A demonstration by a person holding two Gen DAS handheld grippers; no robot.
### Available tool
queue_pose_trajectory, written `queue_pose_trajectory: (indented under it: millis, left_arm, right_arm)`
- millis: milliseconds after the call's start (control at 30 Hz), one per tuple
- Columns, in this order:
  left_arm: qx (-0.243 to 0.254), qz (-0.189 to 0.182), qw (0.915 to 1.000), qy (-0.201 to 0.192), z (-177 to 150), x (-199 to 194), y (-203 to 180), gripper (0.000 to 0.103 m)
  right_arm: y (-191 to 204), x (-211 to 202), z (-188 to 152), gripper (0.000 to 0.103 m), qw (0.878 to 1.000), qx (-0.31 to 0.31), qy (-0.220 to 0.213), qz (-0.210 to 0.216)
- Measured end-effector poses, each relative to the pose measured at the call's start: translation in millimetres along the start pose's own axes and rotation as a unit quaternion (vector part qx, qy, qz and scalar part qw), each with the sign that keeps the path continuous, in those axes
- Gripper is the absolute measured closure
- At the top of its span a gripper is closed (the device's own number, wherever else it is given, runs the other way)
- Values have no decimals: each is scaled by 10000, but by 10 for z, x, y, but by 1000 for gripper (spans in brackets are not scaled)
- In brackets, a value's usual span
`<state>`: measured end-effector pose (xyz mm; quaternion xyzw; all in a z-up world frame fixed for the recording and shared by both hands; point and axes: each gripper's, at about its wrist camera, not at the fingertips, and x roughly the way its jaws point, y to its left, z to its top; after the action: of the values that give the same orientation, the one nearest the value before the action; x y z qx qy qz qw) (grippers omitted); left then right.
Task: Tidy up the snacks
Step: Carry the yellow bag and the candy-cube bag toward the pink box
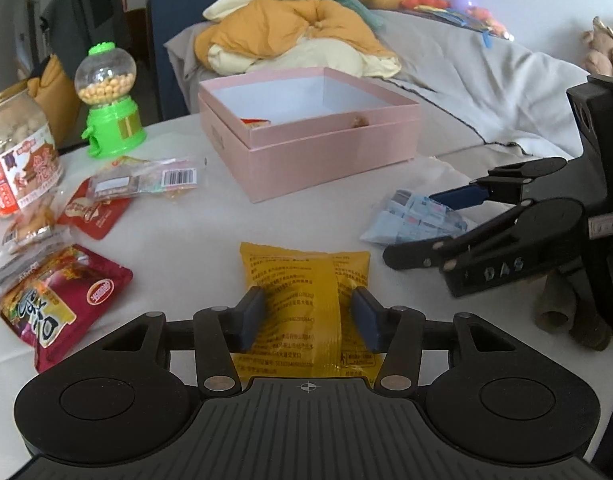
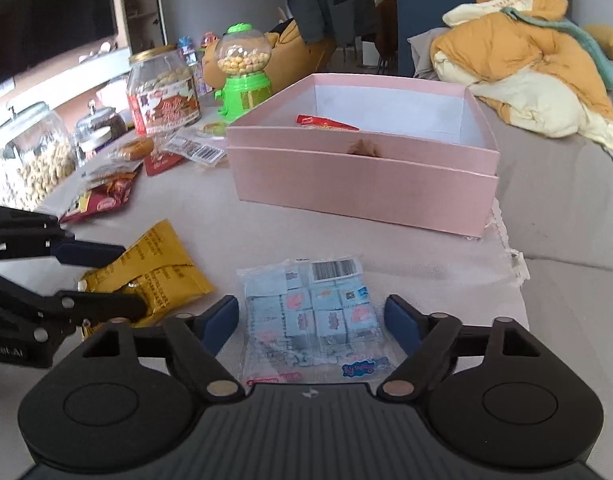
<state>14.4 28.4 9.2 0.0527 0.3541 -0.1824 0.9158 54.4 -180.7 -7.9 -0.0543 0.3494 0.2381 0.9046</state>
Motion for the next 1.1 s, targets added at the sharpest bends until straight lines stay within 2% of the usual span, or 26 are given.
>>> queue_pose_trajectory:
  millis: [133, 333, 400, 500, 533, 600, 700, 767, 933, 1000, 1100]
  left_arm:
    - [-39, 95, 9999, 108, 35, -3, -33, 48]
    - [134, 249, 9996, -8, -17, -57, -146, 53]
    - [186, 203, 9995, -131, -59, -71, -160, 54]
    - [-130, 168, 9995, -237, -77, -59, -112, 57]
    - [-228, 161, 9993, -234, -58, -55, -92, 60]
    - [-370, 160, 9989, -218, -5, -57, -77, 64]
    - [-394, 116, 9988, -259, 93, -96, -96, 67]
    - [-429, 87, 9982, -415, 210, -158, -97, 67]
    - [-734, -6, 9899, -1211, 818, -302, -29, 67]
    - [-833, -77, 9874, -1342, 1117, -179, -1, 67]
    - [-1023, -142, 9858, -1327, 1529, 189, 49, 67]
  right_arm:
    - [100, 22, 9, 15, 9994, -216, 53, -257]
    - [1, 20, 18, 16, 9997, 71, 53, -224]
    - [6, 20, 15, 20, 9996, 83, 31, -274]
    - [61, -3, 6, 39, 9993, -50, -12, -358]
    - [79, -23, 9, 43, 9993, -69, 2, -375]
    - [91, -79, 10, 43, 9993, 15, 59, -382]
    - [59, -199, 2, 44, 9999, 78, 66, -128]
    - [36, -306, 14, 44, 9999, 71, 10, -142]
    - [-71, -541, 101, 44, 9993, 207, -268, -165]
    - [-71, -556, 127, 44, 9991, 161, -319, -220]
    - [-44, -518, 148, 44, 9991, 78, -303, -303]
